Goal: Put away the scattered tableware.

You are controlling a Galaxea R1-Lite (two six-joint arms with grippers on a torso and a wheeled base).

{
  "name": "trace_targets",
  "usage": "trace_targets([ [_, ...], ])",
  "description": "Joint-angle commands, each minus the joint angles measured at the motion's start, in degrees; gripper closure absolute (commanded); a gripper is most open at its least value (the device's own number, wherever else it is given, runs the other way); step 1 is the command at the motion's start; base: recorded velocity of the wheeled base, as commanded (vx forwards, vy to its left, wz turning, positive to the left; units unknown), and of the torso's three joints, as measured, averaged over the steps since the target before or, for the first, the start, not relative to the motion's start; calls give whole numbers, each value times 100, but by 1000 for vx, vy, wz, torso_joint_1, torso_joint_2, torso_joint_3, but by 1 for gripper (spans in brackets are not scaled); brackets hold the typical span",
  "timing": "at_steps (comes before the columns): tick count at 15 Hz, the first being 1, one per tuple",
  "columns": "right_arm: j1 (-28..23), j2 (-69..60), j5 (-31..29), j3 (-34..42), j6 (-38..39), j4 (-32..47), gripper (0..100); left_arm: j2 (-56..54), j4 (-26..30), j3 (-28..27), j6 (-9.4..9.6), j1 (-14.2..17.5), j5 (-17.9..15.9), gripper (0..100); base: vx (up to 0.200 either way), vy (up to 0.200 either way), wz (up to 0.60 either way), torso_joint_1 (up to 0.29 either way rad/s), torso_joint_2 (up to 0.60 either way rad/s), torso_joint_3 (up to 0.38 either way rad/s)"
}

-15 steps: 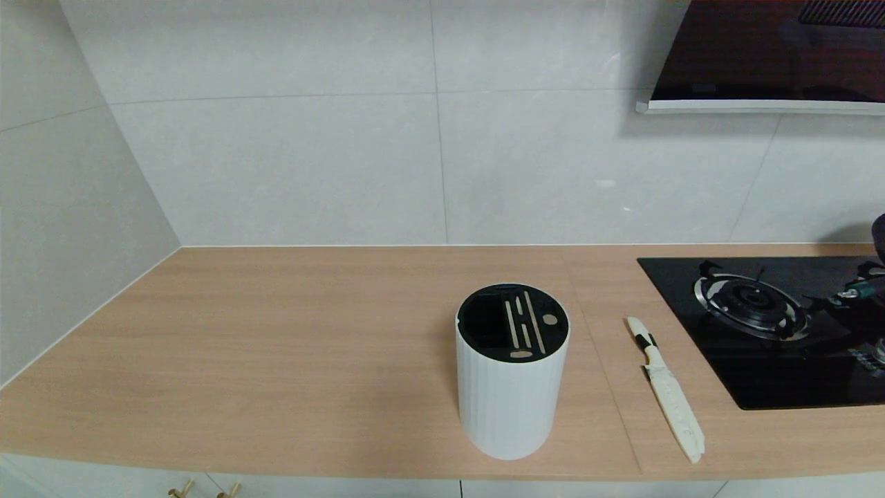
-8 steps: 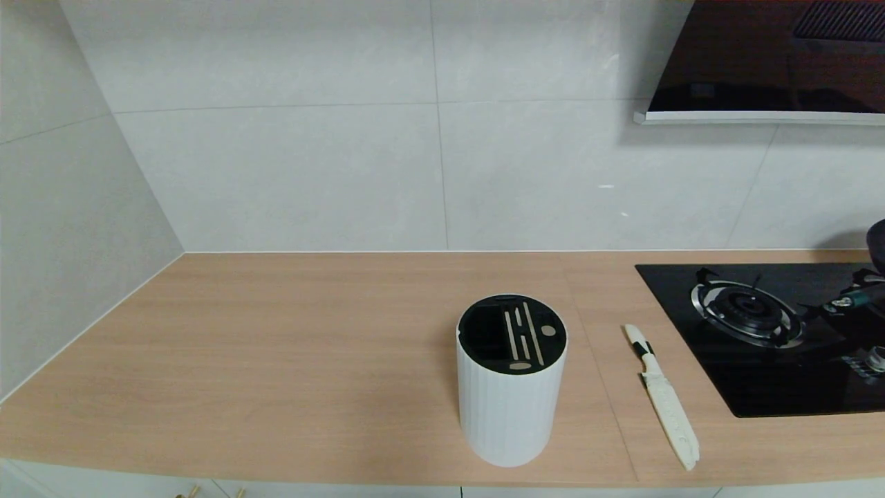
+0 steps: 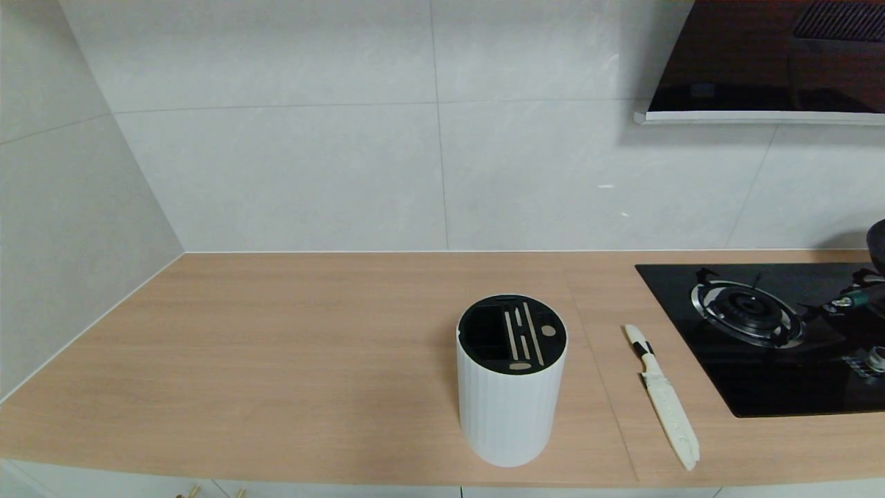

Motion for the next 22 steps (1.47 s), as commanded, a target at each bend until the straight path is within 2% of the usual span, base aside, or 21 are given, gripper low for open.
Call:
trace_targets([
  [1, 9, 0, 18, 0, -19, -8, 0, 2, 1, 0, -2, 2, 2, 0, 0, 0, 0, 0, 0, 0],
  [2, 0, 0, 27, -9, -19, -17, 0, 2, 1, 0, -2, 2, 2, 0, 0, 0, 0, 0, 0, 0],
  [4, 53, 185, 598, -809, 262, 18, 0, 2, 1, 0, -2, 2, 2, 0, 0, 0, 0, 0, 0, 0],
  [6, 114, 1178, 1345, -1169, 332, 123, 0, 2, 1, 0, -2, 2, 2, 0, 0, 0, 0, 0, 0, 0],
  [7, 132, 1749, 1486, -1248, 341, 97, 0, 2, -8, 0, -2, 2, 2, 0, 0, 0, 0, 0, 0, 0],
  [8, 132, 2514, 1503, -1389, 332, 27, 0, 2, 1, 0, -2, 2, 2, 0, 0, 0, 0, 0, 0, 0],
  [9, 141, 2751, 1521, -1459, 332, 0, 0, 2, -8, 0, -2, 2, 2, 0, 0, 0, 0, 0, 0, 0],
  [10, 220, 3753, 1547, -1793, 332, -131, 0, 2, 1, 0, -2, 2, 2, 0, 0, 0, 0, 0, 0, 0],
  [11, 264, 3999, 1556, -1890, 332, -184, 0, 2, 1, 0, -2, 2, 2, 0, 0, 0, 0, 0, 0, 0],
  [13, 642, 5335, 1538, -2268, 376, -571, 0, 2, 1, 0, -2, 2, 2, 0, 0, 0, 0, 0, 0, 0],
  [16, 773, 6820, 1494, -2329, 447, -1617, 0, 2, 1, 0, -2, 2, 2, 0, 0, 0, 0, 0, 0, 0],
  [22, 1081, 9360, 677, -2979, 499, -3085, 0, 2, 1, 0, -2, 2, 2, 0, 0, 0, 0, 0, 0, 0],
])
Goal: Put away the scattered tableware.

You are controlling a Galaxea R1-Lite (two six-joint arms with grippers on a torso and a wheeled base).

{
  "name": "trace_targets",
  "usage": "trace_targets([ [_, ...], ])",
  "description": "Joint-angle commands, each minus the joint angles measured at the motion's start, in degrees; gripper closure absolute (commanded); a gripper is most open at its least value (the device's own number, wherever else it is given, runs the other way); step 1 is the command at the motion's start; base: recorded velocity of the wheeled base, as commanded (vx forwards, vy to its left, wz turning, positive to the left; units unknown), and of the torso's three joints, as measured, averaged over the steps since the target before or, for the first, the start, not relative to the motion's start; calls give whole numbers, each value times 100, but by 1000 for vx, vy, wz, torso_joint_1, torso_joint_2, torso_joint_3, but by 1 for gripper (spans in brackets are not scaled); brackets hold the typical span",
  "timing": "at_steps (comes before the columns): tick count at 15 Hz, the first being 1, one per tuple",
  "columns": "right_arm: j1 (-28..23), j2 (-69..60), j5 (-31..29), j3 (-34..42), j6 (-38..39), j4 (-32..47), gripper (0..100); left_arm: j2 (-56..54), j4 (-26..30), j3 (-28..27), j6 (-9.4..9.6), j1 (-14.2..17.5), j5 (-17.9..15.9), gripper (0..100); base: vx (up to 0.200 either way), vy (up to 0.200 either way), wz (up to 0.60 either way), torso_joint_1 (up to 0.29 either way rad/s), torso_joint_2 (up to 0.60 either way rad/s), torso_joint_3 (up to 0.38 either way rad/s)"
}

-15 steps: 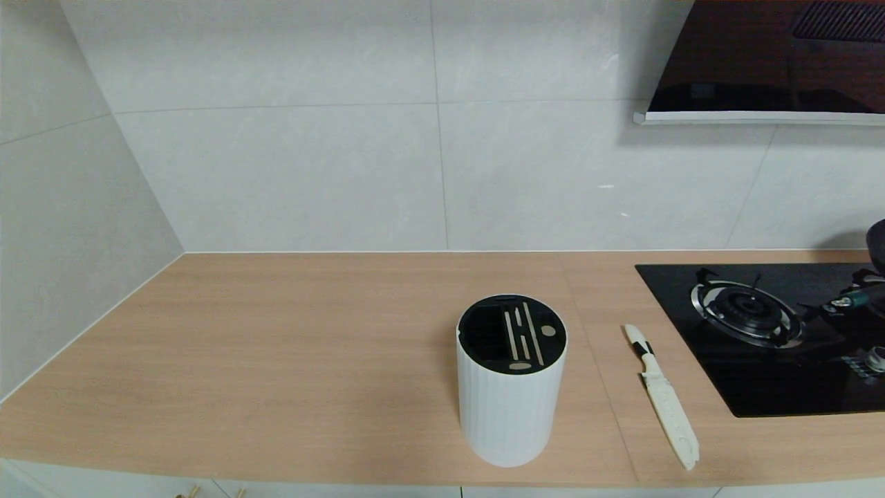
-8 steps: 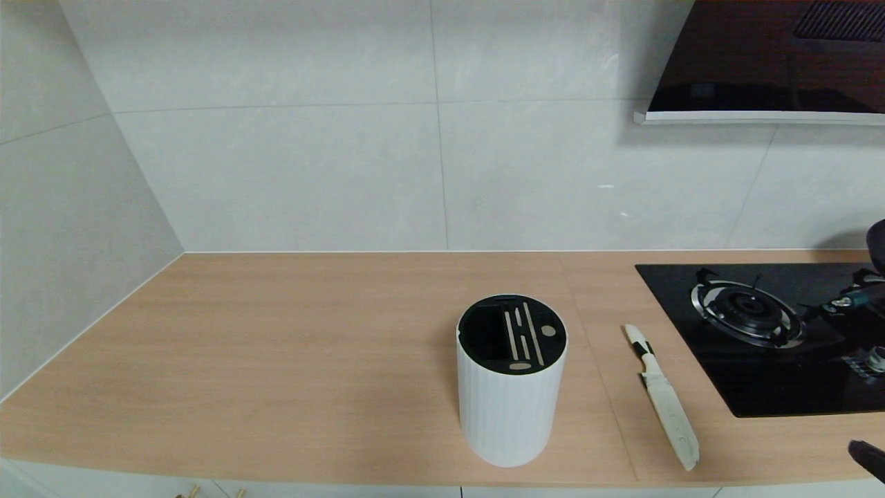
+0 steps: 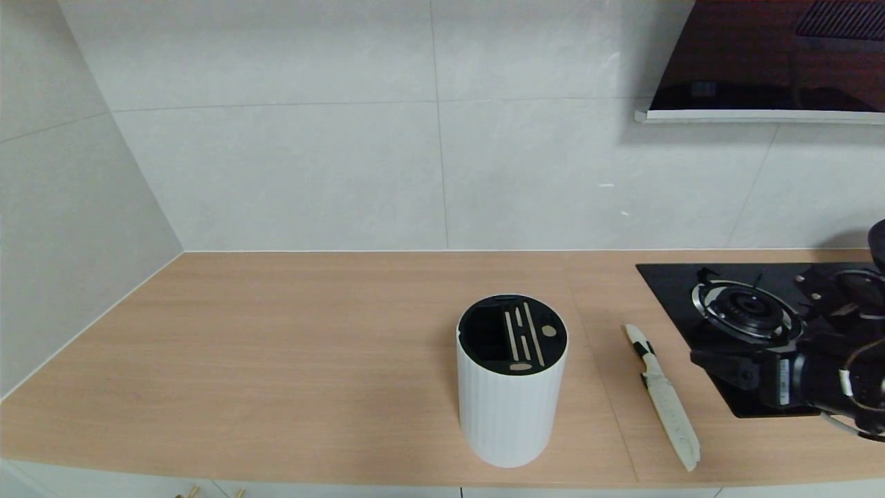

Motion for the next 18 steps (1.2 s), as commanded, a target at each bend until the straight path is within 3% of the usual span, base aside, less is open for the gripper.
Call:
trace_targets([
  [1, 161, 1733, -277, -427, -5, -691, 0, 2, -7, 0, -4, 2, 2, 0, 0, 0, 0, 0, 0, 0],
  [2, 161, 1768, -277, -436, -5, -699, 0, 2, 2, 0, -4, 2, 2, 0, 0, 0, 0, 0, 0, 0],
  [6, 161, 3447, -848, -427, -14, -2220, 0, 2, 2, 0, -13, 2, 2, 0, 0, 0, 0, 0, 0, 0],
  [18, -68, 4545, -1209, -699, 12, -2695, 0, 2, -7, 0, -22, 2, 2, 0, 0, 0, 0, 0, 0, 0],
])
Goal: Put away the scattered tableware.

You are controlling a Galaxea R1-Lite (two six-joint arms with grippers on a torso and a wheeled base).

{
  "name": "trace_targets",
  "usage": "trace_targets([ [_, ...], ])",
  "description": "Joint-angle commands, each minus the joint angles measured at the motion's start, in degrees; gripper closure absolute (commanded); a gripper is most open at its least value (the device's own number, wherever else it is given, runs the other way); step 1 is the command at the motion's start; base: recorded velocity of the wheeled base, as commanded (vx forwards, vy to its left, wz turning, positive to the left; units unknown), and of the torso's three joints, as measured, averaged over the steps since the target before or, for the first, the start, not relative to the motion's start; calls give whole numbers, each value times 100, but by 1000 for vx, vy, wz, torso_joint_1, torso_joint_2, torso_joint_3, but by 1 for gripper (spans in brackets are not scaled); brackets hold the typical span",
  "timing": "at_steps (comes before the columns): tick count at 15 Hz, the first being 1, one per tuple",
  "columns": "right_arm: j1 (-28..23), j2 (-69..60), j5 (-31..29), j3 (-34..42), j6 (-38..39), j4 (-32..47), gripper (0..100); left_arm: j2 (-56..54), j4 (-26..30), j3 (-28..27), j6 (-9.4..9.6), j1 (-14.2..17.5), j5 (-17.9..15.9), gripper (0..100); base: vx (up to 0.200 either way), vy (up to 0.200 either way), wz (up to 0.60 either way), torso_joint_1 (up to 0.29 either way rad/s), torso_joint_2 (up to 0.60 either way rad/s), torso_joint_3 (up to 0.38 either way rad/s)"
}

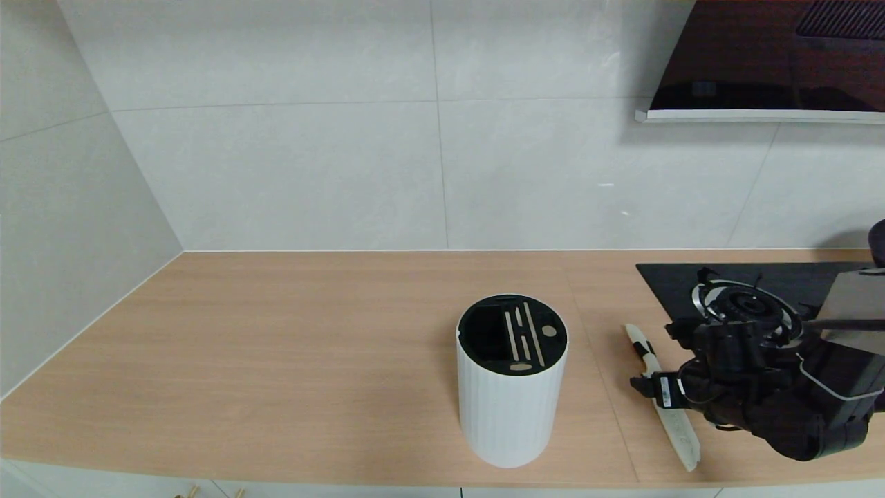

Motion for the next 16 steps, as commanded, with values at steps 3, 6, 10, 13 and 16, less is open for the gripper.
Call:
trace_targets([
  [3, -1, 165, -19, -63, 21, -20, 0, 2, 5, 0, -3, 2, 4, 0, 0, 0, 0, 0, 0, 0],
  [6, -1, 209, -19, -81, 30, -20, 0, 2, 5, 0, -3, 2, 4, 0, 0, 0, 0, 0, 0, 0],
  [10, -9, 349, -28, -134, 30, -143, 0, 2, 5, 0, 5, 2, 4, 0, 0, 0, 0, 0, 0, 0],
  [13, -1, 385, -28, -142, 30, -143, 100, 2, 5, 0, -3, 2, 4, 0, 0, 0, 0, 0, 0, 0],
  [16, -1, 446, -28, -151, 30, -152, 100, 2, 5, 0, -3, 2, 4, 0, 0, 0, 0, 0, 0, 0],
])
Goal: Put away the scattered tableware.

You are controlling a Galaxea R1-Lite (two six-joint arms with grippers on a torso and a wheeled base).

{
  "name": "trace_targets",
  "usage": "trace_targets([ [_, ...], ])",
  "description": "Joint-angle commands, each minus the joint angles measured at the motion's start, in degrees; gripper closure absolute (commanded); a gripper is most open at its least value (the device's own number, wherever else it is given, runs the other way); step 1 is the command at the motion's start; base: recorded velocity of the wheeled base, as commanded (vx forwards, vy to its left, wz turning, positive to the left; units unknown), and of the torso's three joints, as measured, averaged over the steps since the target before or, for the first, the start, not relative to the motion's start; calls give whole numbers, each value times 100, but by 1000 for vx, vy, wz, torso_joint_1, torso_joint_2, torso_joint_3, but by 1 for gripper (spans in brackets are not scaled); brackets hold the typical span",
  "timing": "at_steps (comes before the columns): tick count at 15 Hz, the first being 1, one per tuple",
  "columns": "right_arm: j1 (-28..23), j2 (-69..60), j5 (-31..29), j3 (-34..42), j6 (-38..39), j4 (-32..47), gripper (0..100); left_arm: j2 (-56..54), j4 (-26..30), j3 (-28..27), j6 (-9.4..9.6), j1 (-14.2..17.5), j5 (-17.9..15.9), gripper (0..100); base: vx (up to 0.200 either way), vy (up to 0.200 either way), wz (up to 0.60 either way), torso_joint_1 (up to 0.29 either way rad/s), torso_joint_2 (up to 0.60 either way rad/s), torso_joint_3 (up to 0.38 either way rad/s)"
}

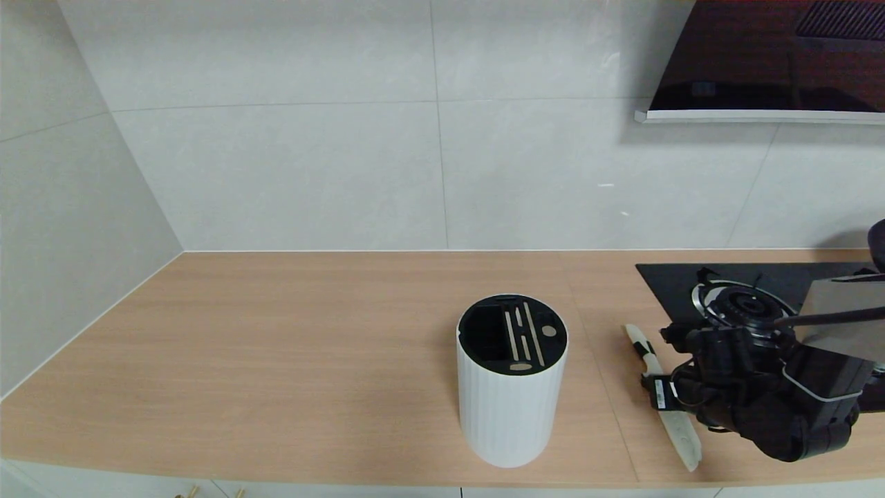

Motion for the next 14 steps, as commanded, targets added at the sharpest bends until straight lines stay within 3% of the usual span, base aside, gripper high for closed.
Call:
trace_targets([
  [1, 4, 24, 0, -3, 8, 26, 100, 2, -8, 0, -3, 2, 2, 0, 0, 0, 0, 0, 0, 0],
  [8, 4, -398, -96, 77, 61, -176, 100, 2, 1, 0, 23, 2, 2, 0, 0, 0, 0, 0, 0, 0],
  [14, 57, -2542, -70, 156, 70, 808, 100, 2, -87, -18, 32, 2, 19, 0, 0, 0, 0, 0, 0, 0],
])
